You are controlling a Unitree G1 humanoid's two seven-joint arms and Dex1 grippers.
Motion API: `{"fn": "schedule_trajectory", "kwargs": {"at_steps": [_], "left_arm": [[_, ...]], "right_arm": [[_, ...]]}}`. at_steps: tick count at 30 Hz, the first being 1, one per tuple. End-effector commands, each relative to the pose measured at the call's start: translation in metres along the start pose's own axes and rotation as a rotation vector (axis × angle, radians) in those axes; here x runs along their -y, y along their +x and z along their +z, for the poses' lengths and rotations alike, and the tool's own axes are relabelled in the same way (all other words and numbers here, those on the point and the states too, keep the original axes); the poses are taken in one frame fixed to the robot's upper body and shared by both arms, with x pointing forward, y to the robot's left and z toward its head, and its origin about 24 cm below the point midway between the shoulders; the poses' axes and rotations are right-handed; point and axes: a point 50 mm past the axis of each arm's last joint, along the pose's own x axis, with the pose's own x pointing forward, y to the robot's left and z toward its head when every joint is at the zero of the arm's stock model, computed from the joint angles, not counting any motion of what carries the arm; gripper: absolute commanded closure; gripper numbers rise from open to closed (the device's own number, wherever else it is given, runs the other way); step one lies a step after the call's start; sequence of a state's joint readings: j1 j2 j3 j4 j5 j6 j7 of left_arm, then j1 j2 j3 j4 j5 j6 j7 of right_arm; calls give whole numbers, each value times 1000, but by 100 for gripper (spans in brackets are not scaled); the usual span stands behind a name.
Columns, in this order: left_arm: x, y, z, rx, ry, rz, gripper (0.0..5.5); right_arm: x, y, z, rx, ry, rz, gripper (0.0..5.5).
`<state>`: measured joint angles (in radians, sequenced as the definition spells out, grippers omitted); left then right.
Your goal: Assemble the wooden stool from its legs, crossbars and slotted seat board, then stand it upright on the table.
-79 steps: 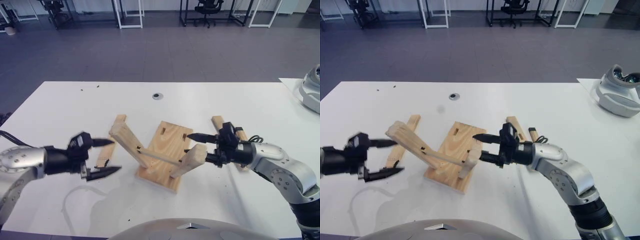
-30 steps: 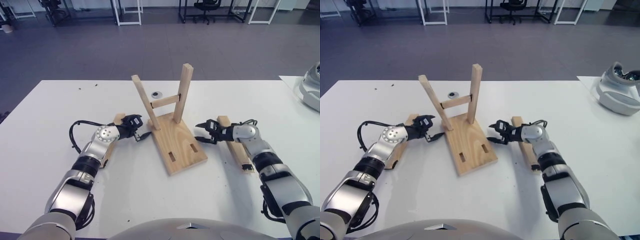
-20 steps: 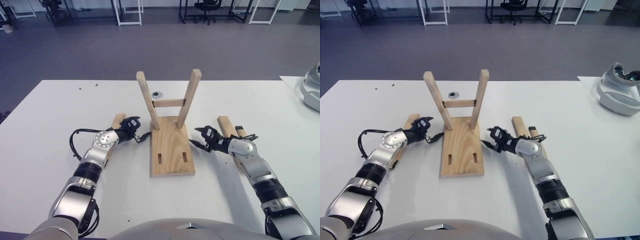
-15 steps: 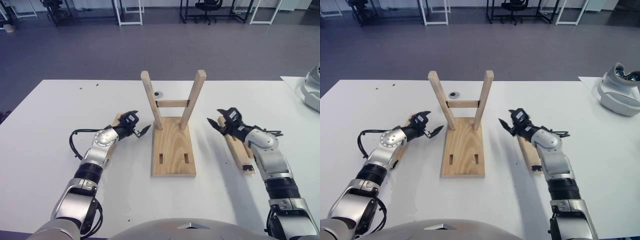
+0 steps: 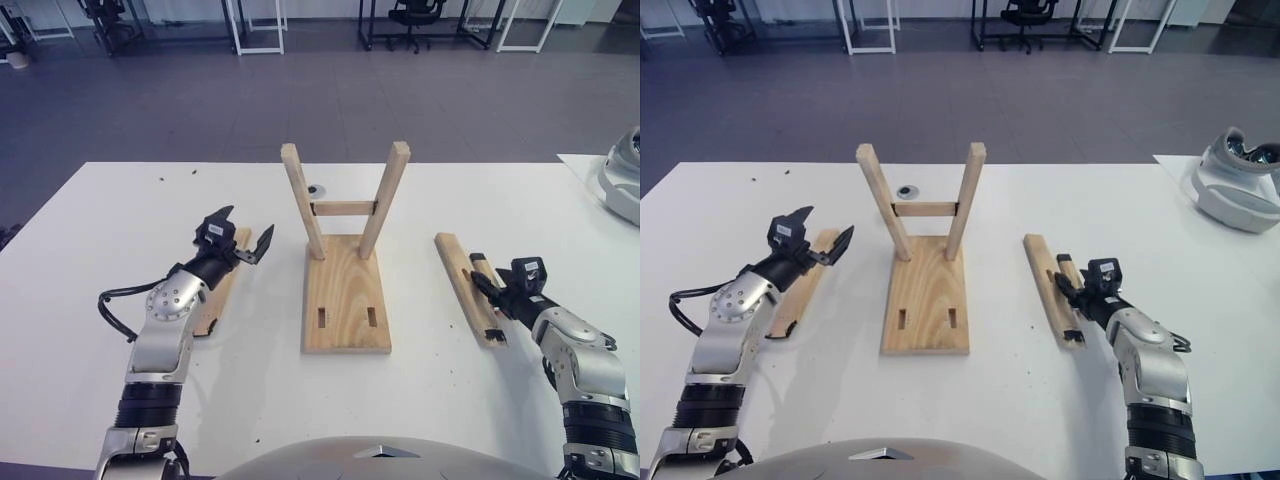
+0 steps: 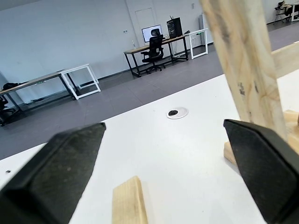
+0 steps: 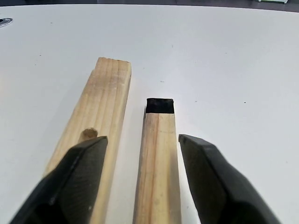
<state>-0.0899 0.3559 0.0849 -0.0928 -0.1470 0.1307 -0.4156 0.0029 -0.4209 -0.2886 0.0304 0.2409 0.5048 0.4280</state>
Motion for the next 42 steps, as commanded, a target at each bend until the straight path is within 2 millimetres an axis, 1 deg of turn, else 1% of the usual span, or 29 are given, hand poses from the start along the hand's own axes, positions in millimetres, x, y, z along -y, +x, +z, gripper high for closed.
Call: {"fn": "schedule_trajectory", "kwargs": {"at_steps": [1,4,6,12,17,21,25,26,28,30,31,32,34,35,36,37,38,39,40,41,42], "left_arm": [[-1,-2,2,-7,-6,9,85],[1,-2,0,-12,-20,9,85],[1,-3,-1,-16,-27,13,85],[3,-5,-3,-25,-36,11,85],[2,-7,-5,-35,-37,15,85],[4,-8,-6,-40,-37,14,85],[4,-8,-5,-42,-31,11,85],[4,-8,-5,-43,-28,9,85],[4,-9,-3,-41,-20,9,85],[2,-11,4,-27,-8,17,85],[1,-11,11,1,0,23,85],[0,-10,21,46,0,27,85],[1,-6,56,225,-102,11,85],[6,-3,82,350,-225,-42,85],[12,-1,101,441,-323,-107,85],[18,2,115,500,-411,-172,85],[25,5,123,534,-490,-231,85],[33,9,128,548,-560,-281,107],[42,13,133,552,-624,-342,124],[49,15,137,551,-663,-390,139],[56,17,140,543,-684,-432,157]], "right_arm": [[-3,-2,1,26,59,31,262],[-3,-4,13,100,83,76,262],[2,-3,12,88,69,59,262],[14,-4,3,56,59,13,262],[13,-3,-6,33,76,4,262],[14,-3,-17,-22,67,-4,262],[15,-5,-23,-55,56,-8,336],[15,-5,-25,-67,52,-10,362],[15,-6,-28,-85,36,-15,396],[15,-7,-28,-92,-16,-24,419],[18,-6,-22,-62,-53,-44,419],[22,-4,-9,12,-104,-86,419],[21,-4,43,273,-135,-107,419],[-1,-6,78,423,-226,-12,419],[-28,-10,104,534,-365,96,419],[-64,-16,121,628,-487,243,419],[-97,-23,133,715,-549,370,419],[-126,-30,142,794,-584,472,419],[-146,-36,152,869,-614,529,419],[-158,-40,160,921,-631,555,419],[-166,-44,167,966,-621,566,419]]}}
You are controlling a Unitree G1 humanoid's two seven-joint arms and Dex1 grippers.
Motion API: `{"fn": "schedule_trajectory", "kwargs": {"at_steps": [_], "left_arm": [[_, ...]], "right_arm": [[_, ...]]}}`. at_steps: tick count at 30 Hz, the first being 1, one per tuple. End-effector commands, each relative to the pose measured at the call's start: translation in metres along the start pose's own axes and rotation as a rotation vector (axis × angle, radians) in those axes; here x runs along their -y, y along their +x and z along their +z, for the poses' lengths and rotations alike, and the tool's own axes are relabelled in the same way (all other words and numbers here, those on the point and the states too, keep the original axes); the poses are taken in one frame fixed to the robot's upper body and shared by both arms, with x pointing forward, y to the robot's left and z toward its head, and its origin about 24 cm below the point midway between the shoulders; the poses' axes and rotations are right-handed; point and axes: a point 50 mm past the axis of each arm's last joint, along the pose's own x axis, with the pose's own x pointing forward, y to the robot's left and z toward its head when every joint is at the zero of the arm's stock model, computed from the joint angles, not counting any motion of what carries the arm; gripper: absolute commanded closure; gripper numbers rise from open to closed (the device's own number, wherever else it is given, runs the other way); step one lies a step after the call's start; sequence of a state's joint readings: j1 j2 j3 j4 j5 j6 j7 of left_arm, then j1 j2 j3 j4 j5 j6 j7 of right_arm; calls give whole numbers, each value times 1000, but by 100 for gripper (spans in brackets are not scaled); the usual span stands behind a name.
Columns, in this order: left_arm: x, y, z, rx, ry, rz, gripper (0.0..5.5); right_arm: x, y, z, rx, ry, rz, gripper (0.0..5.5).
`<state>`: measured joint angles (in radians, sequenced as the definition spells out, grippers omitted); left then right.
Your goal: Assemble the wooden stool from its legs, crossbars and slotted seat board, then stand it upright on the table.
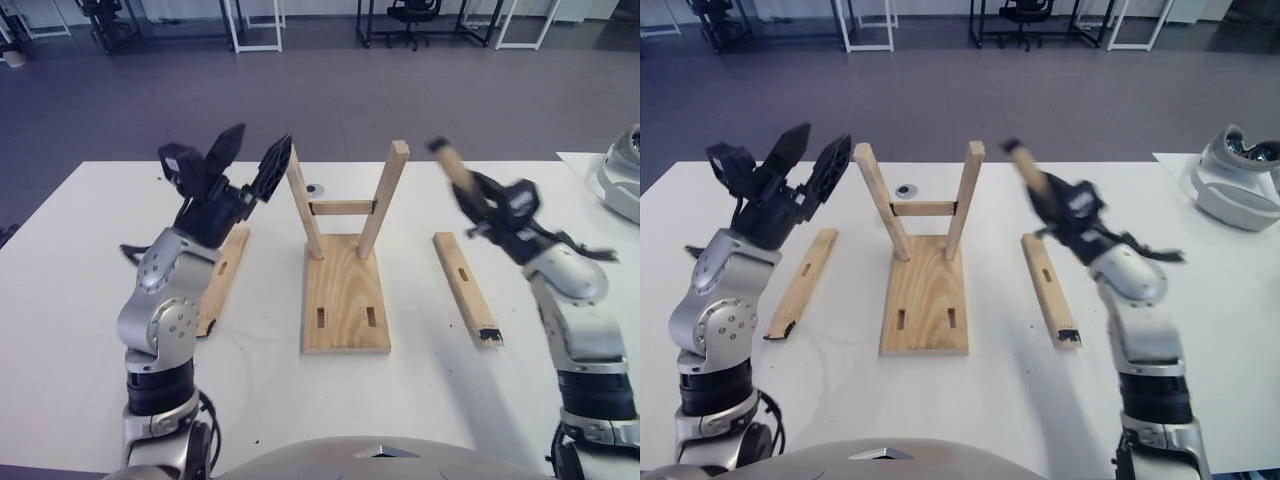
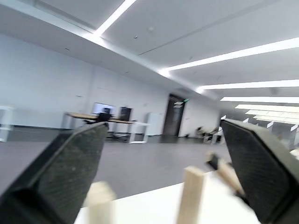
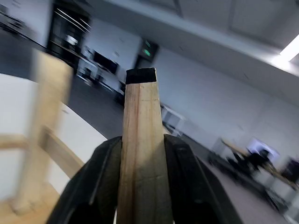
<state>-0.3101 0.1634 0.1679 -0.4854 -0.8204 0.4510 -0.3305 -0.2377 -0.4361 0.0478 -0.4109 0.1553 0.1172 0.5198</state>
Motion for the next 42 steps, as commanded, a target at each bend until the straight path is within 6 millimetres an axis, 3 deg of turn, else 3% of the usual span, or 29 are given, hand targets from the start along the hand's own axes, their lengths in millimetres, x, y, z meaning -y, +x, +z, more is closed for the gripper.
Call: {"fn": "schedule_trajectory", "kwargs": {"at_steps": [1,11,18,23,25,28,30,31,33,36,42], "left_arm": [[22,18,-9,-32,-145,-107,173],[30,24,-10,-11,-229,-153,351],[32,22,-13,-23,-262,-169,476],[25,17,-16,-29,-273,-139,509],[8,2,-3,6,-222,-62,509],[-29,-45,17,-74,-4,79,509],[-68,-83,30,-111,75,256,509],[-83,-100,33,-122,90,335,509],[-114,-130,18,-198,68,522,509],[-136,-144,-4,-235,-7,633,509],[-141,-152,-30,-259,-82,645,509]], "right_arm": [[-12,27,38,181,-54,42,419],[-22,33,35,179,-108,103,419],[-23,34,38,226,-41,100,419],[-24,34,39,238,8,114,419],[-29,31,31,188,18,152,360],[-24,16,9,79,18,105,309],[-12,-3,-7,-6,26,6,272],[-8,-10,-13,-37,30,-22,260],[-11,-21,-32,-100,54,-43,260],[-19,-29,-52,-156,95,-42,260],[-19,-41,-73,-208,141,-84,260]]}}
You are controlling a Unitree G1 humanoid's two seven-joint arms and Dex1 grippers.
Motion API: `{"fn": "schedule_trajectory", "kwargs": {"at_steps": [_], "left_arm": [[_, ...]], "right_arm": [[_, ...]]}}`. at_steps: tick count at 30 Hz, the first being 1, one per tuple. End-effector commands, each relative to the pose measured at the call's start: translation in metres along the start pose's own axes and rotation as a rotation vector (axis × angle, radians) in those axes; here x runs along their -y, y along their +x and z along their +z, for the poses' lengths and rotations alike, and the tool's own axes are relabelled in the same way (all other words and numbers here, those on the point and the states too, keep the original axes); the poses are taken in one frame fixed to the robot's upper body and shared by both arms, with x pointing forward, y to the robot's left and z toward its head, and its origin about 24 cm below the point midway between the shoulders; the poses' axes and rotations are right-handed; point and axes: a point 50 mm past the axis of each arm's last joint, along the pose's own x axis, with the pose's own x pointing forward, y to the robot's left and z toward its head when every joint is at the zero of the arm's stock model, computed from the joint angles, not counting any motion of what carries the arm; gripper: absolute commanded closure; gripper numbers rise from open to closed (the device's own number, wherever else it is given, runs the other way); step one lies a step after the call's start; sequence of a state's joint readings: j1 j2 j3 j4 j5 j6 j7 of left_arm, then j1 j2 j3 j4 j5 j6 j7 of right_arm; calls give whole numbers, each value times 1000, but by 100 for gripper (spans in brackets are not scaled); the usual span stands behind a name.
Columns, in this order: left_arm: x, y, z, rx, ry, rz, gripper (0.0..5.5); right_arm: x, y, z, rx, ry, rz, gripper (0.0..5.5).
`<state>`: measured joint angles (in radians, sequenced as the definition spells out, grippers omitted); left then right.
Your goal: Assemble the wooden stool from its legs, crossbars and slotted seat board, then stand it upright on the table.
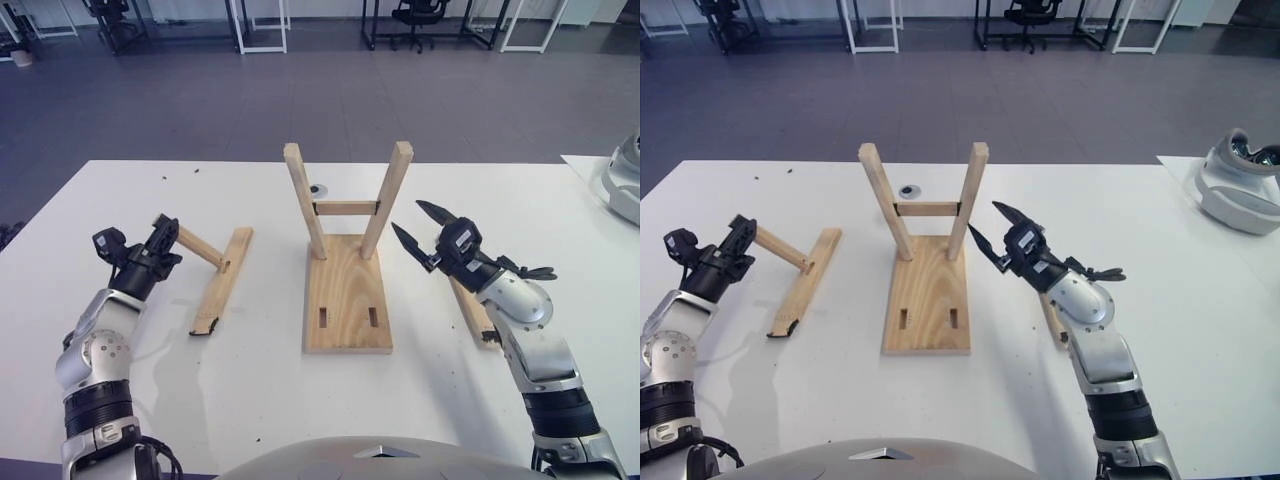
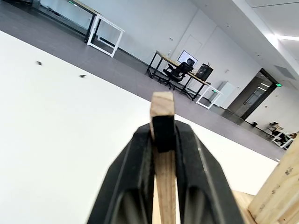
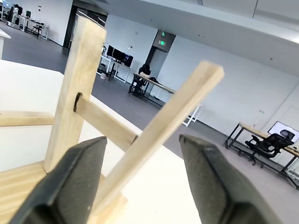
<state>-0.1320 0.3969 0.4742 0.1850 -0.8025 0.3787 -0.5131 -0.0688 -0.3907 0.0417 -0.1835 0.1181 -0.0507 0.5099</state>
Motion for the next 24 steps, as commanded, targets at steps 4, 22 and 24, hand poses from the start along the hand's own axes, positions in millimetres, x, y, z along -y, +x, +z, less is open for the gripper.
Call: {"fn": "schedule_trajectory", "kwargs": {"at_steps": [4,22,24], "left_arm": [[-8,-4,-6,-17,25,29,509],[3,-17,6,-3,91,90,509],[0,-17,2,-18,82,102,509]], "right_arm": [[-1,-4,-13,-27,25,-12,260],[-3,-2,-13,-19,28,-6,260],[-4,-3,-14,-21,29,-11,260]]}}
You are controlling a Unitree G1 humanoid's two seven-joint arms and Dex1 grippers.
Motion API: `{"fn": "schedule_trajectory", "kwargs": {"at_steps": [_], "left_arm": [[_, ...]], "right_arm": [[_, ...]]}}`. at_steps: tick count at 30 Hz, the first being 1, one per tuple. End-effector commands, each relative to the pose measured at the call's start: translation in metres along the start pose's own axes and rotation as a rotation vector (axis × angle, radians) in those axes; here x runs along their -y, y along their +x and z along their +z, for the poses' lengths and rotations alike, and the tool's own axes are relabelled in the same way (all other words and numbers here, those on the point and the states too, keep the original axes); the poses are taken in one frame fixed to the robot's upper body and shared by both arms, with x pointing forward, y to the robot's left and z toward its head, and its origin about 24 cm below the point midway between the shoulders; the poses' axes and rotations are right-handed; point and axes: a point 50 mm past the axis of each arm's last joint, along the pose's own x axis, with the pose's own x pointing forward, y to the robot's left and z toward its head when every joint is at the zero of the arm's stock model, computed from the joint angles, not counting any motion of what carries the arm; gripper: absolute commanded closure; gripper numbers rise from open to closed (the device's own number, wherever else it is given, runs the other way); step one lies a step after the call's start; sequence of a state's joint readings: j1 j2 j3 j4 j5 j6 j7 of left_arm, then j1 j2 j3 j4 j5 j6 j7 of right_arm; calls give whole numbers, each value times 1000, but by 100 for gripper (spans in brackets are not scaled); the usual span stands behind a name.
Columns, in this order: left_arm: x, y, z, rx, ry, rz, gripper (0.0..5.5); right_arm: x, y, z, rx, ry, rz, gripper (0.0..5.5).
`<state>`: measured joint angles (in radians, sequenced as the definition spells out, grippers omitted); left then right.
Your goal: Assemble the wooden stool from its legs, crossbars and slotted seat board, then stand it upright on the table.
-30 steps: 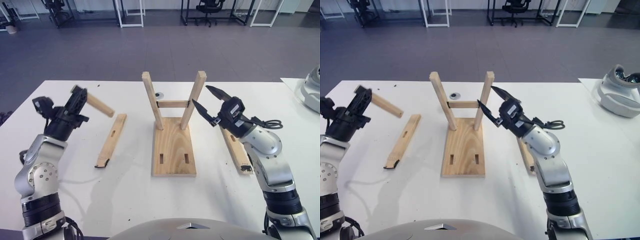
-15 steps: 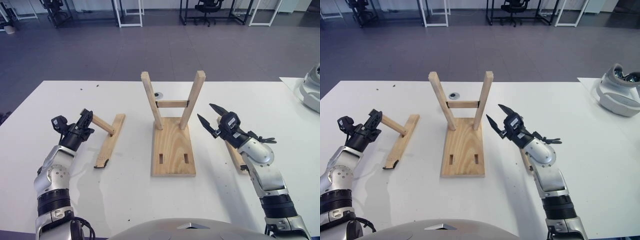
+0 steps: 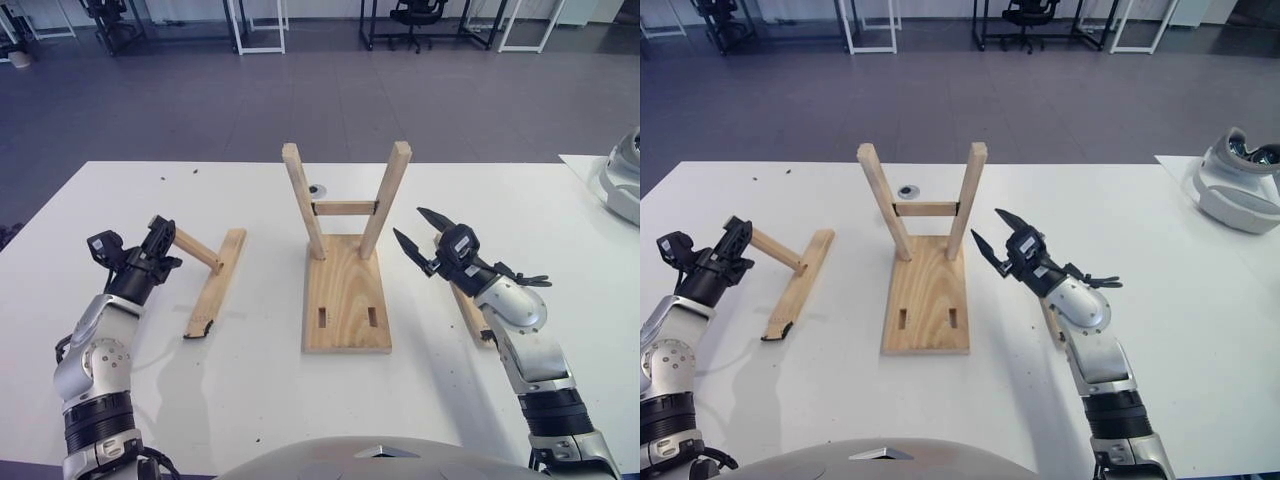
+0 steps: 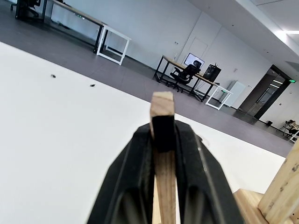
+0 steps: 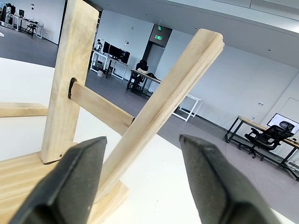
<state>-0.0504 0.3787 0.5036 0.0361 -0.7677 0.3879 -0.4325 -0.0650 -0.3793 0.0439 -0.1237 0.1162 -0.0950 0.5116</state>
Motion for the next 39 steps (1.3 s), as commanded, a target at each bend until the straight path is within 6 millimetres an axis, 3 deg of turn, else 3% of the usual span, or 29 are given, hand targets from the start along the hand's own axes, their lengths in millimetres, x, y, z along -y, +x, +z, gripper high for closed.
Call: {"fn": "schedule_trajectory", "kwargs": {"at_steps": [1,7,12,16,31,39], "left_arm": [[-6,0,-8,-45,-2,35,509],[-8,6,-13,-48,-23,38,509],[-1,6,1,29,-66,-15,509],[-2,4,1,26,-77,-17,509],[-14,1,-24,-105,72,88,509],[-17,-12,-59,-318,286,107,509]], "right_arm": [[-2,-1,-3,-10,12,-7,260],[-2,0,-3,-7,11,-5,260],[-3,0,-4,-9,13,-3,260],[-4,-1,-4,-9,17,-2,260],[-5,1,-4,-9,13,0,260],[-4,0,-2,-11,-13,10,260]]}}
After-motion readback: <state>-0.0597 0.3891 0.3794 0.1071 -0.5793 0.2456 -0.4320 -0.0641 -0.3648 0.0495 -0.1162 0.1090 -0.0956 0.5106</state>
